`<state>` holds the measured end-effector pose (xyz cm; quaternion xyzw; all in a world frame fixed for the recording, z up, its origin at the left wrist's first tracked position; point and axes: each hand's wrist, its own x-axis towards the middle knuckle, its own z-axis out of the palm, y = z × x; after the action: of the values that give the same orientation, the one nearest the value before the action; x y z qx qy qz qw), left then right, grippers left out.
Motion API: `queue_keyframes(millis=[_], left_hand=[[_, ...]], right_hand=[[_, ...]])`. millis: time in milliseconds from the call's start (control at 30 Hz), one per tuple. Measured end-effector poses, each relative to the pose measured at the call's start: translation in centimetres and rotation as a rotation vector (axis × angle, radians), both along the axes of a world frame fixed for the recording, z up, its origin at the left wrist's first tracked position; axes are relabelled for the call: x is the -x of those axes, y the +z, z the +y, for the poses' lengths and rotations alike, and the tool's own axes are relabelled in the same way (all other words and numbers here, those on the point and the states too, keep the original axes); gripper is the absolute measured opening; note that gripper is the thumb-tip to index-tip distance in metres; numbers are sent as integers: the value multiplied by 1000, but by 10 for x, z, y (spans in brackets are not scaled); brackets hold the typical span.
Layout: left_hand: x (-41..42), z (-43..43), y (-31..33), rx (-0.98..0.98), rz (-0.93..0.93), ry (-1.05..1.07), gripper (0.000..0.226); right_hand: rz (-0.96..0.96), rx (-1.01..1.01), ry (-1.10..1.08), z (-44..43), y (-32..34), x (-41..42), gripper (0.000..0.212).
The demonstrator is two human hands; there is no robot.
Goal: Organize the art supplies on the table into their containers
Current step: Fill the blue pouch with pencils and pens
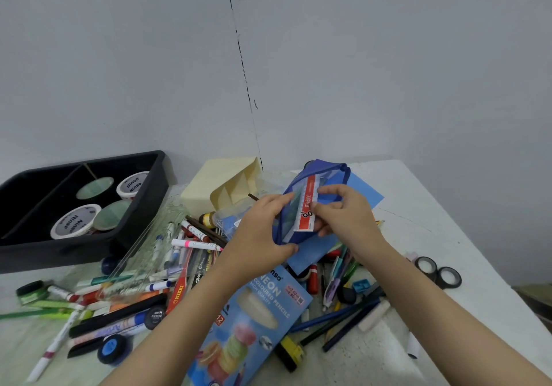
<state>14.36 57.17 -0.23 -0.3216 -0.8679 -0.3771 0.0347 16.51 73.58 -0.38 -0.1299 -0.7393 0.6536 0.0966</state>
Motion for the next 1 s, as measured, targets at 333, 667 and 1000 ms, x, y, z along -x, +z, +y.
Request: queue_keyframes(millis=[333,667,1000], left_hand=[[5,-8,-5,72,37,-8,79],[5,-21,-19,129,43,-17,46],[-5,-19,-22,108,111,71,60]], right_hand=[[-183,-299,268,6,-1,3,34],[-203,-249,293,60,-4,-30,20],[-184,-768,335,95,-30,-47,23]])
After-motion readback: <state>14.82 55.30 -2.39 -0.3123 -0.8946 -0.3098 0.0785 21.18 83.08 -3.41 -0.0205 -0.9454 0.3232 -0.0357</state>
